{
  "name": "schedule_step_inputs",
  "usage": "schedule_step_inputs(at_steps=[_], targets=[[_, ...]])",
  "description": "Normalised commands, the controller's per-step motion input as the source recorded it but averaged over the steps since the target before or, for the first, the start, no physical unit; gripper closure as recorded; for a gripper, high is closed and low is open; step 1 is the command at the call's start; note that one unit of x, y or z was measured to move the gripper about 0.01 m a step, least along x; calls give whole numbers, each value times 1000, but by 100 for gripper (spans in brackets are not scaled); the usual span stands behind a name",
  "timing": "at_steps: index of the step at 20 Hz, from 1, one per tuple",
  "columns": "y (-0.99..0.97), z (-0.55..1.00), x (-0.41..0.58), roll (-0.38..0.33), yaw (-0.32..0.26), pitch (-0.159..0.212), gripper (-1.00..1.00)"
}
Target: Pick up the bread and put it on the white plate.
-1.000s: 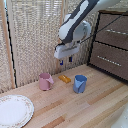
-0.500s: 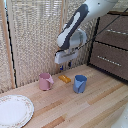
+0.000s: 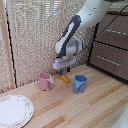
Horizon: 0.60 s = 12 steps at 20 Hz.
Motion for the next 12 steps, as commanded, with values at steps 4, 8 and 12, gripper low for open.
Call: schedule_step_inputs(at_steps=[4, 8, 12], targets=[[4, -164, 71, -42, -11, 20, -100], [0, -59, 100, -30, -2, 44, 100], [0, 0, 41, -2, 0, 36, 100]])
